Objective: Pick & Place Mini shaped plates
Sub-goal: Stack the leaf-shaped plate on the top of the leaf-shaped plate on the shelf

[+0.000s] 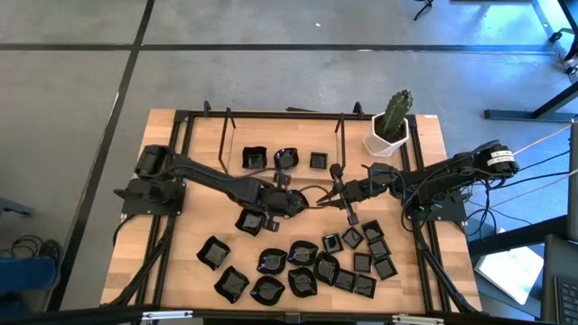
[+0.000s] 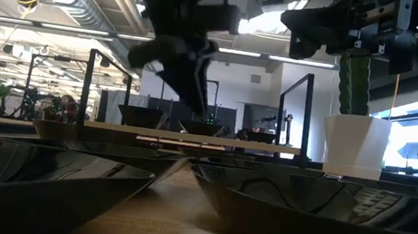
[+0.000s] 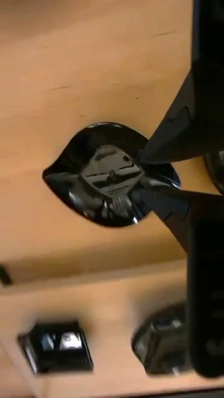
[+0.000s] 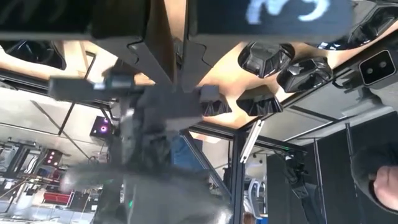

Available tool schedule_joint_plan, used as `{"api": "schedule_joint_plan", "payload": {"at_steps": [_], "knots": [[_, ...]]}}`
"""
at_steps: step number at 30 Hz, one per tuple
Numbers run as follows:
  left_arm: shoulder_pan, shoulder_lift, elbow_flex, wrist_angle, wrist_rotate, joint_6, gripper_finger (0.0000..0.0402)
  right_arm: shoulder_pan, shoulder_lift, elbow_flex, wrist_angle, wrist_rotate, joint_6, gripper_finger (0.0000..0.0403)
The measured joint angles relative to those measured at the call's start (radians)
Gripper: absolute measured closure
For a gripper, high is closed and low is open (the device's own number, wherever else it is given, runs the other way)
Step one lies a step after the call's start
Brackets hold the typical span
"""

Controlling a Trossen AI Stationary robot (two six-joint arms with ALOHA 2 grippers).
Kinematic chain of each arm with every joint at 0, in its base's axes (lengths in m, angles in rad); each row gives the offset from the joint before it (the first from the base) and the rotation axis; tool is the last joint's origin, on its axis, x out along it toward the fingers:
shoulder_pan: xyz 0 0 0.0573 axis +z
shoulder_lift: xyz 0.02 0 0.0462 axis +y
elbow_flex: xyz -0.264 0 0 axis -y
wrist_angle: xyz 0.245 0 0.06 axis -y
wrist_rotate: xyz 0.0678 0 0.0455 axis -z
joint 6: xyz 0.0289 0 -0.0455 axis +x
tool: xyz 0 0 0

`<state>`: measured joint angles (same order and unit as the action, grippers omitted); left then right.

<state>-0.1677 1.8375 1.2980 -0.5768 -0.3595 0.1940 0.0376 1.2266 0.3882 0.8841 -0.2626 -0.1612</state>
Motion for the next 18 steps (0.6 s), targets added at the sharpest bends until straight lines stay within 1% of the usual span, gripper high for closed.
{"api": "schedule_joint_plan", "payload": {"at_steps": [5, 8, 10, 14, 18], "knots": [[-0.001, 0.045, 0.016, 0.053, 0.083, 0.035, 0.0273, 0.000, 0.000, 0.000, -0.007, 0.000, -0.004, 0.0374], [-0.002, 0.054, 0.016, 0.063, 0.094, 0.071, 0.0239, 0.000, 0.000, 0.000, -0.009, 0.000, -0.003, 0.0374], [-0.002, 0.060, 0.016, 0.072, 0.097, 0.069, 0.0222, 0.000, 0.000, 0.000, -0.019, 0.000, -0.003, 0.0374], [0.007, 0.075, 0.017, 0.088, 0.149, 0.056, 0.0208, 0.000, 0.000, 0.000, -0.029, 0.000, -0.004, 0.0374], [0.012, 0.108, 0.016, 0.086, 0.150, 0.074, 0.0210, 0.000, 0.000, 0.000, -0.030, 0.000, -0.004, 0.0374]]}}
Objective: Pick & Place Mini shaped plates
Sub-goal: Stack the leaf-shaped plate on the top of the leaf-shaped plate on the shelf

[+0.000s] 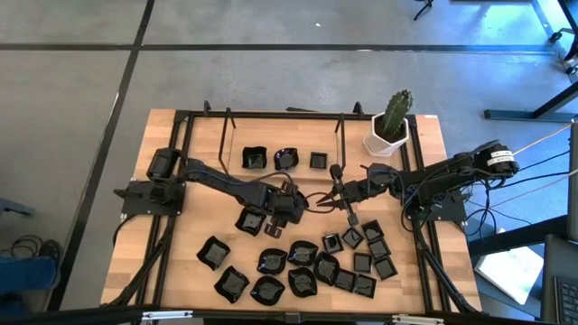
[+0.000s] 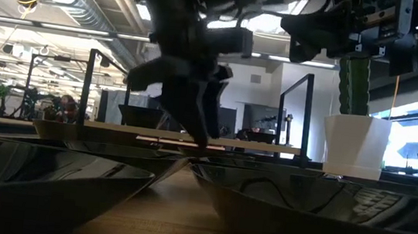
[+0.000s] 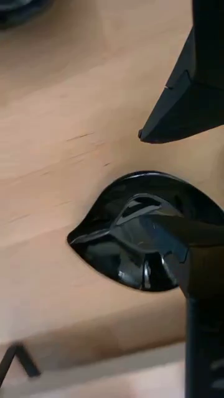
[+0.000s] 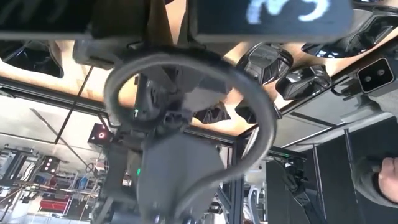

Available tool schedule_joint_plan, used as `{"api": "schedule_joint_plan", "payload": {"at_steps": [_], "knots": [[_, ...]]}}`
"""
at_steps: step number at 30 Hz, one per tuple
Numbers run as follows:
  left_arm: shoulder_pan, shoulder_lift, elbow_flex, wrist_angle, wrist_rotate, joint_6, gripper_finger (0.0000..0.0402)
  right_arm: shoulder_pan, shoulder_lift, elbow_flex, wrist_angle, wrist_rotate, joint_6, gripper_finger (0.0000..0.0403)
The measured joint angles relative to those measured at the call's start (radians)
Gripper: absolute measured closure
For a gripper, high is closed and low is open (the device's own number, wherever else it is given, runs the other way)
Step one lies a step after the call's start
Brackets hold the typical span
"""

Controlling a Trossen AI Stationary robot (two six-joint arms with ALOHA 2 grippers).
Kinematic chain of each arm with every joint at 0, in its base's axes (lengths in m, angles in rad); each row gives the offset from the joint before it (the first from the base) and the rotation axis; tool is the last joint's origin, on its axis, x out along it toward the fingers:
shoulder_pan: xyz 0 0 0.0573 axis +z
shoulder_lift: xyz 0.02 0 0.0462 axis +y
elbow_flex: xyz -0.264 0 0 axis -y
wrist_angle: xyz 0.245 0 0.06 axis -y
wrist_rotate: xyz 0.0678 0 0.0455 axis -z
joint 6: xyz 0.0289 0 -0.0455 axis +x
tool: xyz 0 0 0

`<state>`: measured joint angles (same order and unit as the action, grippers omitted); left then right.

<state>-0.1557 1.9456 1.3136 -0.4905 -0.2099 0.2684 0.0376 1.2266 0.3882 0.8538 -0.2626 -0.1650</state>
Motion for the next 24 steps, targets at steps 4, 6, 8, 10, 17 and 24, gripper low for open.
{"api": "schedule_joint_plan", "payload": {"at_steps": [4, 6, 8, 10, 17, 24], "knots": [[0.002, 0.040, 0.000, 0.011, -0.021, 0.011, 0.0212, 0.000, 0.000, 0.000, -0.002, 0.000, 0.000, 0.0374], [0.004, 0.049, 0.000, 0.031, -0.045, 0.014, 0.0212, 0.000, 0.000, 0.000, -0.002, 0.000, 0.000, 0.0374], [0.007, 0.055, 0.000, 0.029, -0.057, 0.023, 0.0211, 0.000, 0.000, 0.000, -0.002, 0.000, 0.000, 0.0374], [0.013, 0.055, 0.000, 0.028, -0.057, 0.020, 0.0213, 0.000, 0.000, 0.000, -0.002, 0.000, 0.000, 0.0374], [0.039, 0.061, 0.000, 0.033, -0.048, -0.016, 0.0231, 0.000, 0.000, 0.000, -0.002, 0.000, 0.002, 0.0374], [0.047, 0.067, -0.002, 0.051, -0.012, -0.021, 0.0254, 0.000, 0.000, 0.000, -0.003, -0.001, 0.003, 0.0374]]}}
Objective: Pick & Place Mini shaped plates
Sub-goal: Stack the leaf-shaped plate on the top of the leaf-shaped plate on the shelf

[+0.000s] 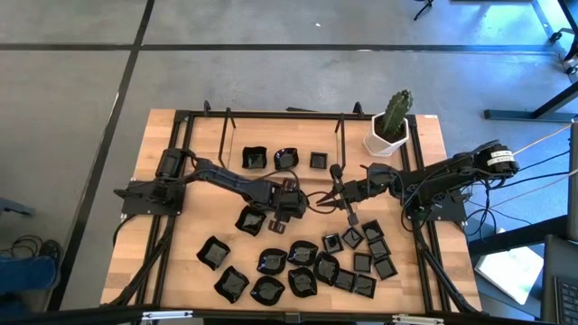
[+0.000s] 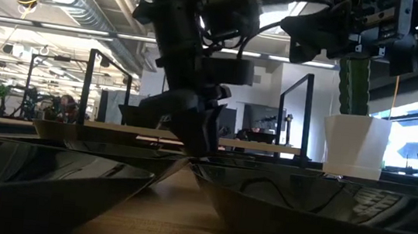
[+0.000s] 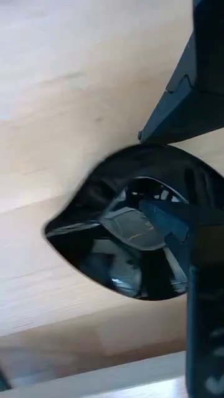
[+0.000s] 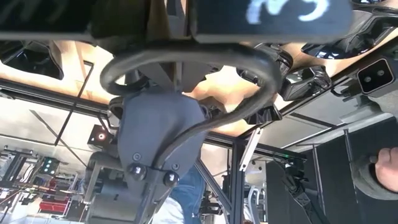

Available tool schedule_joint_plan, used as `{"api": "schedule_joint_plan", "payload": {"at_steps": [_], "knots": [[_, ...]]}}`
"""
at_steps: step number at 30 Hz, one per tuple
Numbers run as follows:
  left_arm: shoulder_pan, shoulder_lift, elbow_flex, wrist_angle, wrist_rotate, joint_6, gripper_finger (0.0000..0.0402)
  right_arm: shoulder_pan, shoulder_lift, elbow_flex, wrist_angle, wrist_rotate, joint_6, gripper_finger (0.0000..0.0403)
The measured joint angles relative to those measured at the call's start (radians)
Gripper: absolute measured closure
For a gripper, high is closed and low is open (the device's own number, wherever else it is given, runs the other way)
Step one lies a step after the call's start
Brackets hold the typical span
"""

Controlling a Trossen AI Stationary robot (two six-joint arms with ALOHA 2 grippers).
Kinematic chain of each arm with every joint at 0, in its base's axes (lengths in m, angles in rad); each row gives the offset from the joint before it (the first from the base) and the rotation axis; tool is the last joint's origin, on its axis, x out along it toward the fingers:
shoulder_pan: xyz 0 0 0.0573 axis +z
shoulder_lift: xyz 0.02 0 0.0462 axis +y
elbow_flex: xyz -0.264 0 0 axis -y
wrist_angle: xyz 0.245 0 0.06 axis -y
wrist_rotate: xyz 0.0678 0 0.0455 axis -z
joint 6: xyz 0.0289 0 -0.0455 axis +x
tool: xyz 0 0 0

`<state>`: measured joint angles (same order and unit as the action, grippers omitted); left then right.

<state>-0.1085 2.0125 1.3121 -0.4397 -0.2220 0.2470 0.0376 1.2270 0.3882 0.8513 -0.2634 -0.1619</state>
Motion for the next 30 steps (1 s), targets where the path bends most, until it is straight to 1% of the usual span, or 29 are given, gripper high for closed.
{"api": "schedule_joint_plan", "payload": {"at_steps": [4, 7, 13, 16, 20, 23, 27, 30], "knots": [[0.001, 0.000, 0.000, 0.007, 0.001, -0.002, 0.0274, 0.000, 0.000, 0.000, 0.000, 0.000, 0.000, 0.0374], [0.004, 0.000, 0.000, 0.003, 0.015, -0.013, 0.0298, 0.000, 0.000, 0.000, 0.000, 0.001, 0.000, 0.0374], [0.013, 0.000, 0.000, -0.006, 0.060, -0.069, 0.0361, 0.000, 0.000, 0.000, 0.000, 0.001, 0.000, 0.0374], [0.015, -0.001, 0.002, 0.001, 0.057, -0.093, 0.0393, 0.000, 0.000, 0.000, 0.000, 0.001, 0.000, 0.0374], [0.006, -0.001, 0.002, 0.012, 0.022, -0.105, 0.0398, 0.000, 0.000, 0.000, 0.000, 0.001, 0.000, 0.0374], [-0.012, -0.001, 0.008, 0.005, 0.019, -0.112, 0.0398, 0.000, 0.000, 0.000, 0.000, 0.000, 0.000, 0.0374], [-0.051, -0.001, 0.069, -0.064, 0.006, -0.165, 0.0399, 0.000, 0.000, 0.000, 0.001, 0.000, 0.000, 0.0374], [-0.087, -0.005, 0.130, -0.125, -0.051, -0.217, 0.0399, 0.000, 0.000, 0.000, -0.002, 0.000, 0.003, 0.0374]]}}
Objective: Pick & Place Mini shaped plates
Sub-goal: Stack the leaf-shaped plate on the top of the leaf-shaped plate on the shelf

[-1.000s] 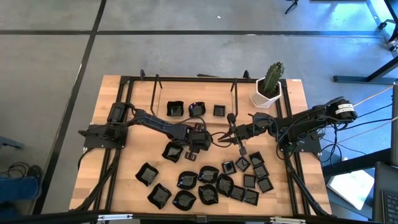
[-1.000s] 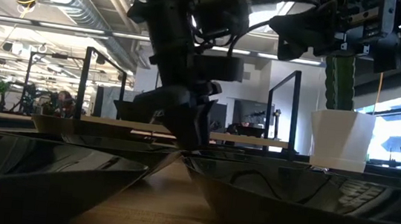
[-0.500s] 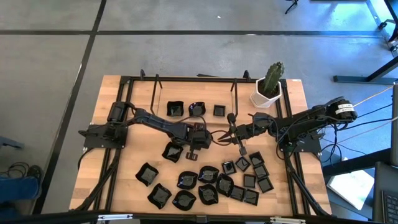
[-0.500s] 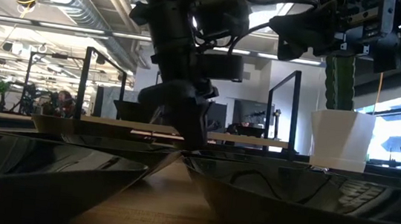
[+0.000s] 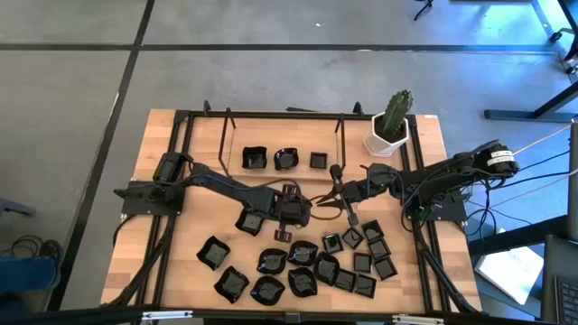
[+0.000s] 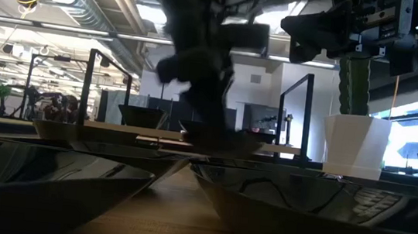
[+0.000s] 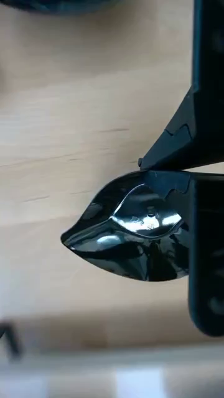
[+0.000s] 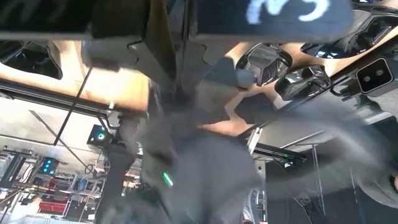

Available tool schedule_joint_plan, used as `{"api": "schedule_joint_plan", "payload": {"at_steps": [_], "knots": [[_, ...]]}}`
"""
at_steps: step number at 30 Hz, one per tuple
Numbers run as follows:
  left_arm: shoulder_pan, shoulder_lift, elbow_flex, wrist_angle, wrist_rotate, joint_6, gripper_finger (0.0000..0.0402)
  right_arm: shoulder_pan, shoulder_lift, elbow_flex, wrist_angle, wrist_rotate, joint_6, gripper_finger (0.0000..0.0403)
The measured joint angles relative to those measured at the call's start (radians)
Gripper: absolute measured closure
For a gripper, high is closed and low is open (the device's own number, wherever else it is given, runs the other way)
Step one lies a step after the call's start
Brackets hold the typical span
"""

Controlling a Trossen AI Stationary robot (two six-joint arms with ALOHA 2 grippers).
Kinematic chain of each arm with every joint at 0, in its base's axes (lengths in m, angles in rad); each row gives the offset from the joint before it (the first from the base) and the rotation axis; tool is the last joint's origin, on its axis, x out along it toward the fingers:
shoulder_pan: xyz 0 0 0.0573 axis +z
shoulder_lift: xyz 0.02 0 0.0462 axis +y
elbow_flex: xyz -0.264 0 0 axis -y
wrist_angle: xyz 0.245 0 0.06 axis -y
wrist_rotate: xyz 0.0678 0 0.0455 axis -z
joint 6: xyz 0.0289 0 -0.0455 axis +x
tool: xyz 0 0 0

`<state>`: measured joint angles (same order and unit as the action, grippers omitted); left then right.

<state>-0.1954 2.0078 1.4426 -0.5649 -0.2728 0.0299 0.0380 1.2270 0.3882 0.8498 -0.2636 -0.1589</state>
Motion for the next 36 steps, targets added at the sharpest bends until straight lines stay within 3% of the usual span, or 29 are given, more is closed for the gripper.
{"api": "schedule_joint_plan", "payload": {"at_steps": [6, 12, 22, 33, 36], "knots": [[-0.058, -0.045, 0.115, -0.164, -0.244, -0.090, 0.0399, 0.000, 0.000, 0.000, -0.011, -0.002, 0.002, 0.0374], [0.023, -0.151, 0.151, -0.240, -0.384, -0.242, 0.0399, 0.000, 0.000, 0.000, -0.017, -0.006, 0.059, 0.0374], [0.267, -0.158, 0.150, -0.274, -0.146, -0.282, 0.0399, 0.000, 0.000, 0.000, -0.014, -0.010, 0.080, 0.0374], [0.346, -0.144, 0.132, -0.277, -0.040, -0.308, 0.0399, 0.000, 0.000, 0.000, -0.017, -0.010, 0.077, 0.0374], [0.348, -0.144, 0.117, -0.249, -0.051, -0.304, 0.0399, 0.000, 0.000, 0.000, -0.017, -0.010, 0.077, 0.0374]]}}
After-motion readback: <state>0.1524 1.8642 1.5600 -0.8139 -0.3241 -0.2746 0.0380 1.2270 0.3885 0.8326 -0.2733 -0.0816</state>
